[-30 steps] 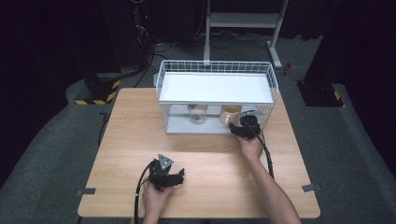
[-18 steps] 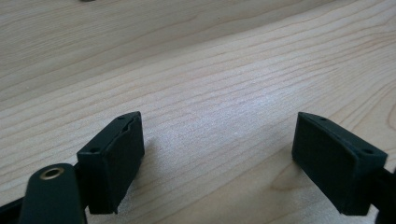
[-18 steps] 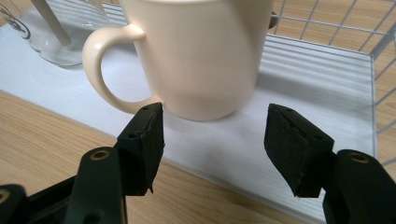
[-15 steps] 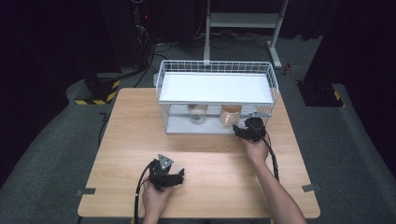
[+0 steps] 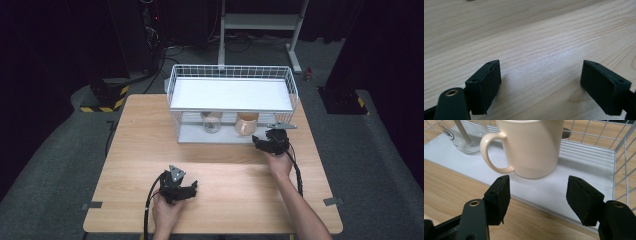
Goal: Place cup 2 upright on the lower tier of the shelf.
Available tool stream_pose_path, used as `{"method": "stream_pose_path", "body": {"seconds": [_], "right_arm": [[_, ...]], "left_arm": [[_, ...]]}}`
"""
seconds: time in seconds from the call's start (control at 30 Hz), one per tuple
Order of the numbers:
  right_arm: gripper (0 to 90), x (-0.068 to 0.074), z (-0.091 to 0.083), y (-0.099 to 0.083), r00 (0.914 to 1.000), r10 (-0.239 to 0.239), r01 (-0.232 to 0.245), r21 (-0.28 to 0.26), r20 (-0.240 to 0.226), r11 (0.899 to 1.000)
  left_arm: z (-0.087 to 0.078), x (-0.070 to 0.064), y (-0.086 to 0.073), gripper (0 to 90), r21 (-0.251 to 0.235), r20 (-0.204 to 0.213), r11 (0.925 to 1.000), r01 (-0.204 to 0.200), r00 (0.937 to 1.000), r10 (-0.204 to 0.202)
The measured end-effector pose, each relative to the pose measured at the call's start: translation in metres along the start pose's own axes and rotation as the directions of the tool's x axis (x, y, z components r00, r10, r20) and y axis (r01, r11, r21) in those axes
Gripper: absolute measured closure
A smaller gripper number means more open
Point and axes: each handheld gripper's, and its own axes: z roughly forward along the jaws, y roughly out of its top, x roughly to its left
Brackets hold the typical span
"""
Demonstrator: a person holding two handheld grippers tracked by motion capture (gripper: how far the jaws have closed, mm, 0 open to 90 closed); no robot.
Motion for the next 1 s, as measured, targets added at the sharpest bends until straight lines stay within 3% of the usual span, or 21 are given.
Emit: {"method": "stream_pose_path", "body": {"seconds": [1.0], "right_arm": [[35.9,-0.002,-0.036,-0.012,0.9993,-0.009,0.007,-0.045,-0.038,0.999]], "left_arm": [[0.0,0.0,0.0,17.3,0.0,0.0,1.0,0.0,1.0,0.0]]}}
